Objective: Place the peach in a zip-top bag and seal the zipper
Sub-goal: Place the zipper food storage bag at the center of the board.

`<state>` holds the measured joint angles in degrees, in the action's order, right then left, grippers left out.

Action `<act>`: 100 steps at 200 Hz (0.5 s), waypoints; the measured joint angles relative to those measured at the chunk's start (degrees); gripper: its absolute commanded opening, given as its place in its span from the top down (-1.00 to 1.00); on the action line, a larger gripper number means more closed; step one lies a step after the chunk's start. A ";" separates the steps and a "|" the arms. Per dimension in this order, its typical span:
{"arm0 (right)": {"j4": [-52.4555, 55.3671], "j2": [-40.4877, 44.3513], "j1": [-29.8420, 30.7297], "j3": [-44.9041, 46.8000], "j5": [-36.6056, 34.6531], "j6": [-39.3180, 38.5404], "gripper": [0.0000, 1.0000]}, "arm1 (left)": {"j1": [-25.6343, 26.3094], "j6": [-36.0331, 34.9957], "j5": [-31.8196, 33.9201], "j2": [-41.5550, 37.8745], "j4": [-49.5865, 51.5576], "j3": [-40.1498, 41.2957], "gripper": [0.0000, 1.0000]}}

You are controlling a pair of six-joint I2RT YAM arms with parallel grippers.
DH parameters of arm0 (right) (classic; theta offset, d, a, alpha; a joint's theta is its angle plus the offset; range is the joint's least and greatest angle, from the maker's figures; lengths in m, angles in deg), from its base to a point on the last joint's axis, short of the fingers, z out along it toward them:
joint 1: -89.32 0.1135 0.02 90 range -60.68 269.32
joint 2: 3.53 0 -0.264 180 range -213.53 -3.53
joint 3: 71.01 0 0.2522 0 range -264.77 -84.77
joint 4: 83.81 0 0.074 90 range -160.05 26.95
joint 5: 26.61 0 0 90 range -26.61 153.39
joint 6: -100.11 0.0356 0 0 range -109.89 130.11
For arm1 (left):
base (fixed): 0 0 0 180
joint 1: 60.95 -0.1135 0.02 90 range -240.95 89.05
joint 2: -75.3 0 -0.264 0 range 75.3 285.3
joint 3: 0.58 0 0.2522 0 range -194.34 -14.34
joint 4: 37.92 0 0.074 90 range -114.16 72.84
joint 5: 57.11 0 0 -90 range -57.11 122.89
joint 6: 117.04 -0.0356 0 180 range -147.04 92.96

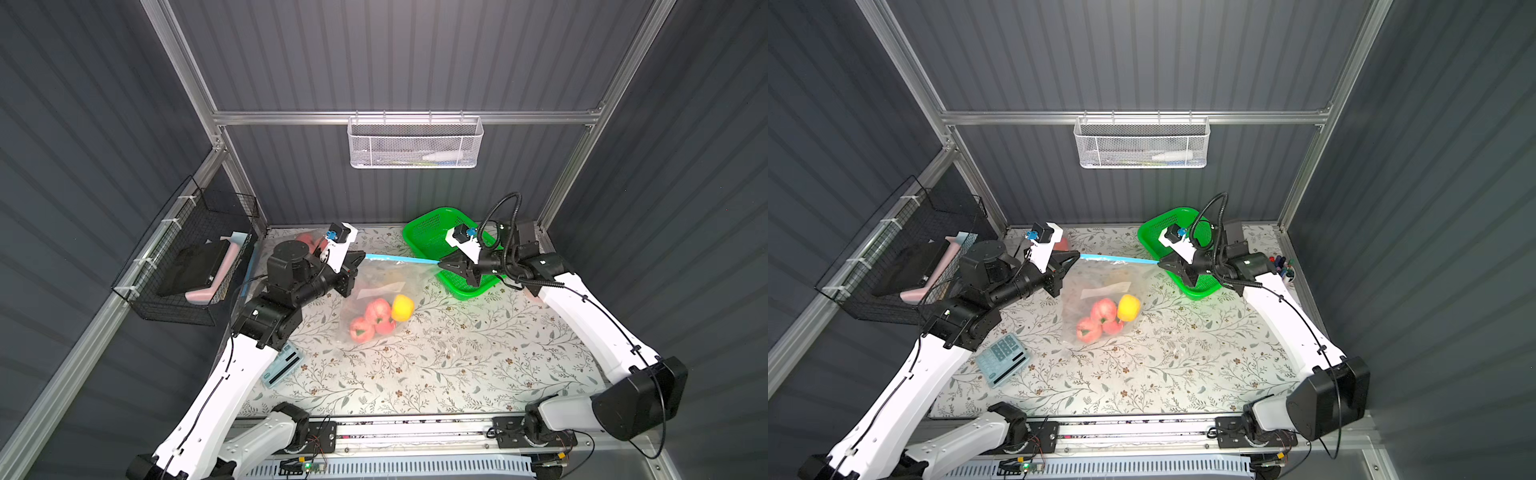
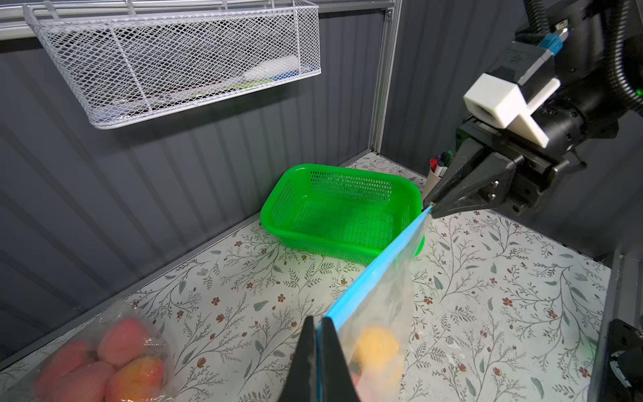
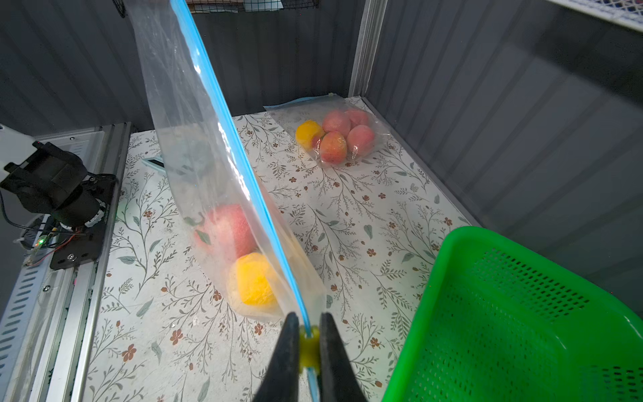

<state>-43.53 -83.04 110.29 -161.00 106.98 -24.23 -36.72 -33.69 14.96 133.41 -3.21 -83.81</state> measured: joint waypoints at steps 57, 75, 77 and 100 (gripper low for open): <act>-4.11 0.00 -0.61 2.49 1.95 6.25 0.06 | -0.02 3.85 5.14 3.04 -1.79 1.95 1.00; -7.87 0.00 -0.92 3.06 1.81 11.32 -0.18 | -0.35 5.88 10.71 6.58 -2.45 1.99 1.00; -8.48 0.00 -0.90 3.13 1.77 11.96 -0.20 | -0.35 5.97 11.10 6.86 -2.56 1.99 1.00; -14.34 0.87 -0.96 4.59 -1.25 19.02 -0.39 | -1.07 7.96 19.65 12.46 -2.86 1.92 1.00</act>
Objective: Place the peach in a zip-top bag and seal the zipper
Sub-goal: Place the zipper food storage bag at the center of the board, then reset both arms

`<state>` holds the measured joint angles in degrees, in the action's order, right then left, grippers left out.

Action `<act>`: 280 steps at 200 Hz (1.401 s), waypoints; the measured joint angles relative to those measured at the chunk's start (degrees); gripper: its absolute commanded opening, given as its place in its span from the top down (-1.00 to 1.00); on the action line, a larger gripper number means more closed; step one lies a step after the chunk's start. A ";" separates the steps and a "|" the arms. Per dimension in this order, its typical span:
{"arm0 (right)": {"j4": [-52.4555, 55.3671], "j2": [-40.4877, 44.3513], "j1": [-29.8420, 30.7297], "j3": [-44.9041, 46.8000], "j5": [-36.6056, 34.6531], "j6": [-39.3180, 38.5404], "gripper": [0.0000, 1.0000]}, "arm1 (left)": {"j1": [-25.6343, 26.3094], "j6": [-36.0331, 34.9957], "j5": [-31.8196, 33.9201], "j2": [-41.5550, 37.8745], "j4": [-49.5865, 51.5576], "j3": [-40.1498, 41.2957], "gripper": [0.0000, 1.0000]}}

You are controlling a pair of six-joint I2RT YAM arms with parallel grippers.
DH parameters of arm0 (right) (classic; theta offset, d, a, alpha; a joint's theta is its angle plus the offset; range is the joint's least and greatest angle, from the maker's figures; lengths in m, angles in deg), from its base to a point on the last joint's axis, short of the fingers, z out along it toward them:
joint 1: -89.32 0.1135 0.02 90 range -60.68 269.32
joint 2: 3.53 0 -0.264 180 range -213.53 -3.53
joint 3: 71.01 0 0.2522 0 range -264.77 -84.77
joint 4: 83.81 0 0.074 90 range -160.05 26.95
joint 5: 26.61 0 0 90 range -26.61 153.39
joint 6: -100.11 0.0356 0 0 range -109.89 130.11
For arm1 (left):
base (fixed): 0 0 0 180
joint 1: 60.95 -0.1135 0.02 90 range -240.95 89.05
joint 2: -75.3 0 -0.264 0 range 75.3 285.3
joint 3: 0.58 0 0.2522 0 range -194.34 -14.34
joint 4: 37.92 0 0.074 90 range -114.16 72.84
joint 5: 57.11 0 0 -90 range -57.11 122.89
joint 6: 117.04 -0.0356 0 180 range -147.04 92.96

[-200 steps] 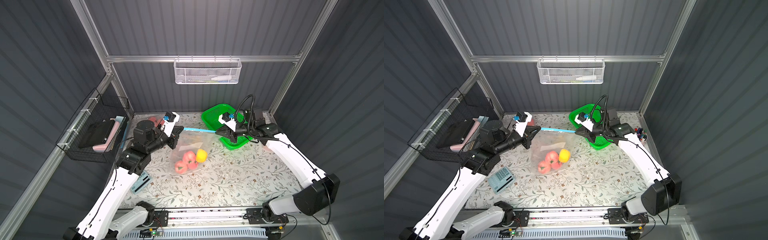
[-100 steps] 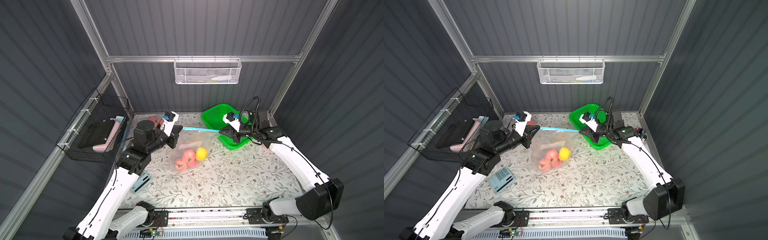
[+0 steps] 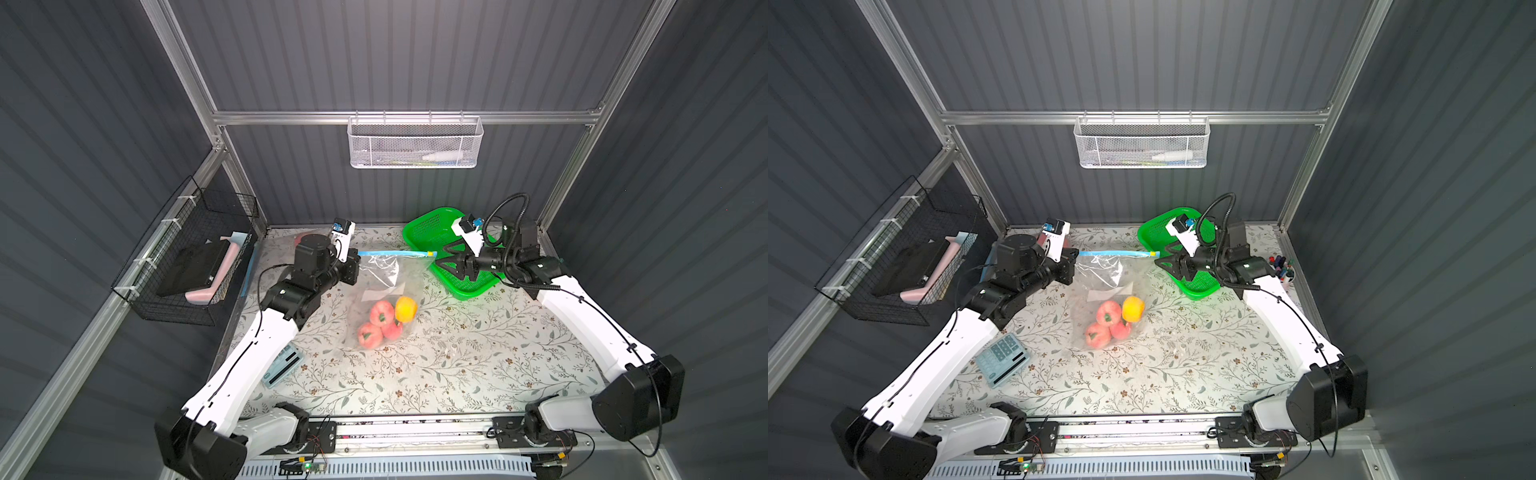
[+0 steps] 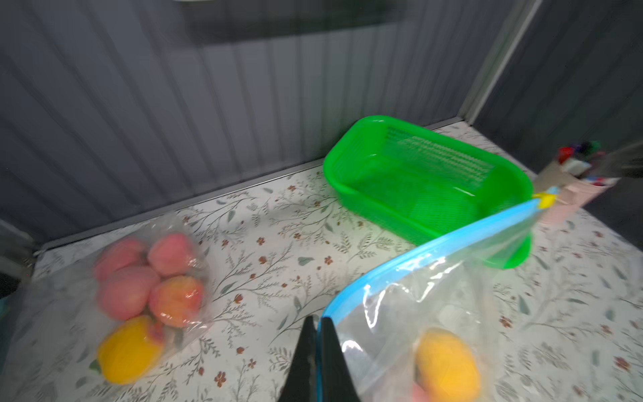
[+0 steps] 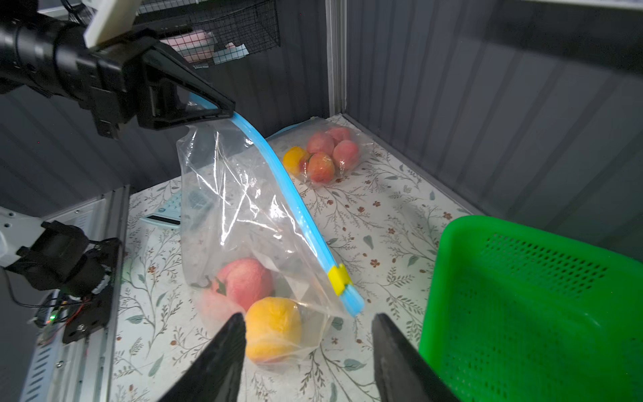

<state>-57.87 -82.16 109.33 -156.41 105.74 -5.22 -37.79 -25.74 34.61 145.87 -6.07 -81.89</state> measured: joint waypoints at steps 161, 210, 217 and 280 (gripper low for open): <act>-34.42 20.09 -1.53 45.22 -69.94 24.37 -0.98 | -17.31 21.75 27.87 -0.48 -6.10 25.88 -0.99; -43.43 12.76 -4.17 50.82 -77.50 24.33 -0.98 | -17.31 18.14 30.42 -3.52 -18.21 37.07 -1.00; -45.05 11.67 -4.26 51.10 -78.09 24.06 -0.98 | -17.31 17.09 30.29 -3.26 -20.65 38.42 -0.99; -58.21 4.68 -8.22 56.68 -75.21 20.26 -0.98 | -19.15 5.09 19.85 5.42 -42.25 45.55 -0.99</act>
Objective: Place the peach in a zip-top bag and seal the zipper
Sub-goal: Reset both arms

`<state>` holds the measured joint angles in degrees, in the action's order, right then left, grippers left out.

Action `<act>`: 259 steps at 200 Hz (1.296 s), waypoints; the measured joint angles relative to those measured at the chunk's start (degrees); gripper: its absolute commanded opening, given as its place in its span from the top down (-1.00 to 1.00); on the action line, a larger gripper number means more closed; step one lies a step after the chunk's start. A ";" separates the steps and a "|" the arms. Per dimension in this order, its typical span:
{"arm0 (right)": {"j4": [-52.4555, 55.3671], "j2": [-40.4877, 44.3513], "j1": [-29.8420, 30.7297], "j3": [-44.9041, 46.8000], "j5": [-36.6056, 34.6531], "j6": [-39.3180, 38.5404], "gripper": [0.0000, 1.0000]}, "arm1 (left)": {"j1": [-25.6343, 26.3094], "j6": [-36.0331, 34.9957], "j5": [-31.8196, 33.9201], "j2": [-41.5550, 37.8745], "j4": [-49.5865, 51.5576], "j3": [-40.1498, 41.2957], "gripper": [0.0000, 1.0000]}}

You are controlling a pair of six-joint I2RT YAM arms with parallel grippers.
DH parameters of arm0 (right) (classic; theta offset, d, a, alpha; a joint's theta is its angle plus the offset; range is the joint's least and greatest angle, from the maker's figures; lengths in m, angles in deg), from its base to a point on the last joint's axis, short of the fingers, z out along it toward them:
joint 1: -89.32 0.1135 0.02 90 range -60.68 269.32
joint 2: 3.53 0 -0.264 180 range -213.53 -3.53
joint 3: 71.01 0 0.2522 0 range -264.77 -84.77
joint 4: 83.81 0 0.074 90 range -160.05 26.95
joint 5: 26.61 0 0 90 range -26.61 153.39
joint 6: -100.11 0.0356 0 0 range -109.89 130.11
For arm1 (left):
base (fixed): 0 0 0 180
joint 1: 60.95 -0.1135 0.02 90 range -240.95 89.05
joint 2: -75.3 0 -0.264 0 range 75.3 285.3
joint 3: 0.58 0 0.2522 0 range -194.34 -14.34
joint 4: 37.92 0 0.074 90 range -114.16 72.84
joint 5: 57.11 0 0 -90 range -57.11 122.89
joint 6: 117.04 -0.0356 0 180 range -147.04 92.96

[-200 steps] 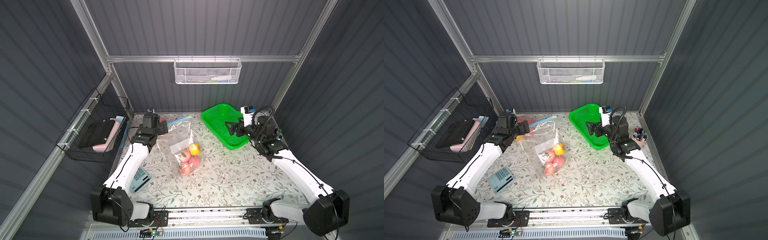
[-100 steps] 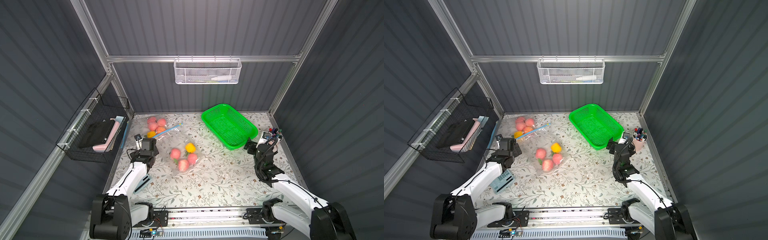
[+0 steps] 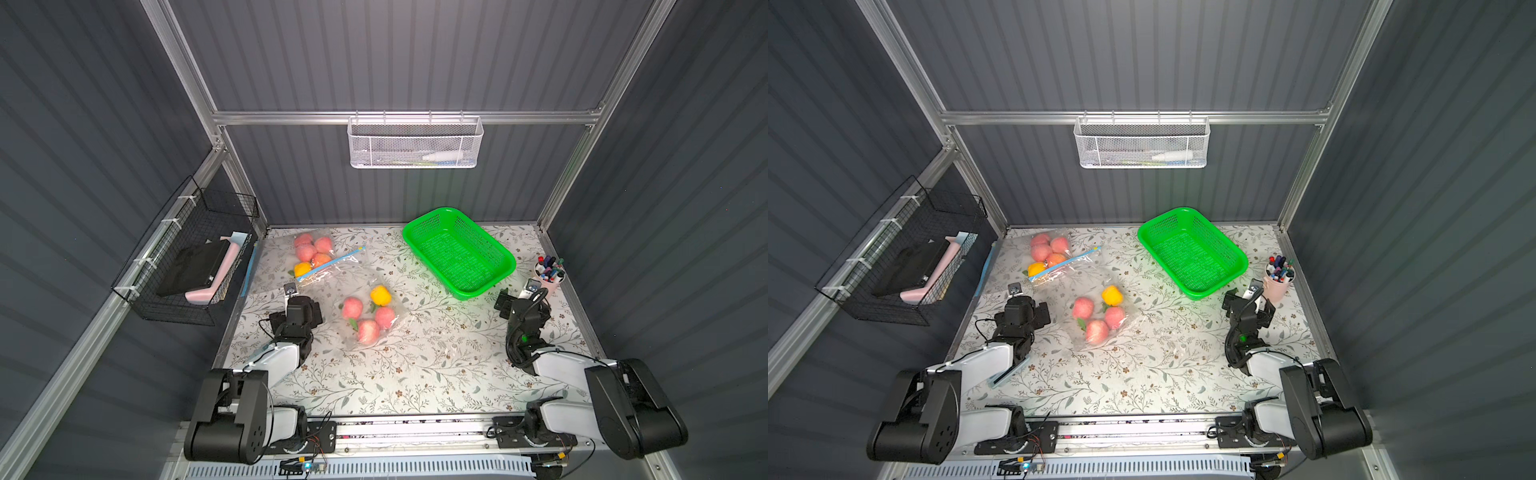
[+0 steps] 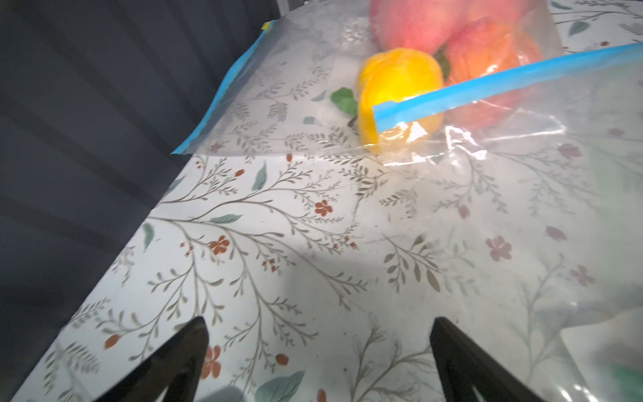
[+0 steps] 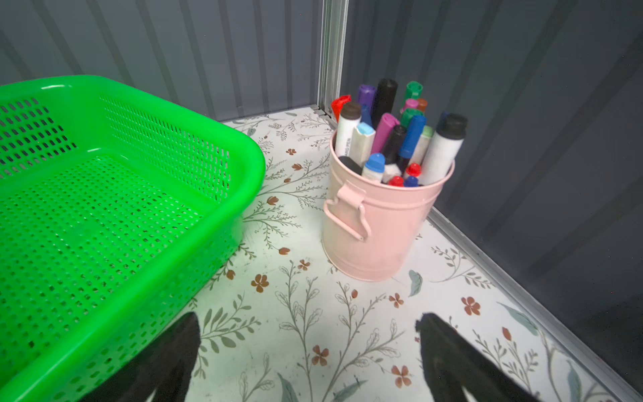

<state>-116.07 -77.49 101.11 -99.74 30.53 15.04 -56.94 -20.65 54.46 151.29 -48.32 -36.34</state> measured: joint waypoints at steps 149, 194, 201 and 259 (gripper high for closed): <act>-20.96 -12.04 -5.33 2.27 13.05 -2.75 -0.98 | -4.13 -5.42 -19.71 19.85 -28.76 0.74 -0.99; -20.39 -12.22 -6.25 1.68 12.37 -1.46 -0.98 | -4.13 -5.38 -18.58 21.31 -24.79 -4.61 -0.99; -20.39 -12.22 -6.25 1.66 12.33 -1.44 -0.98 | -4.13 -5.38 -18.43 21.31 -24.70 -4.85 -0.99; -20.37 -12.22 -6.25 1.66 12.24 -1.27 -0.98 | -4.13 -5.38 -18.21 21.31 -23.28 -4.92 -0.99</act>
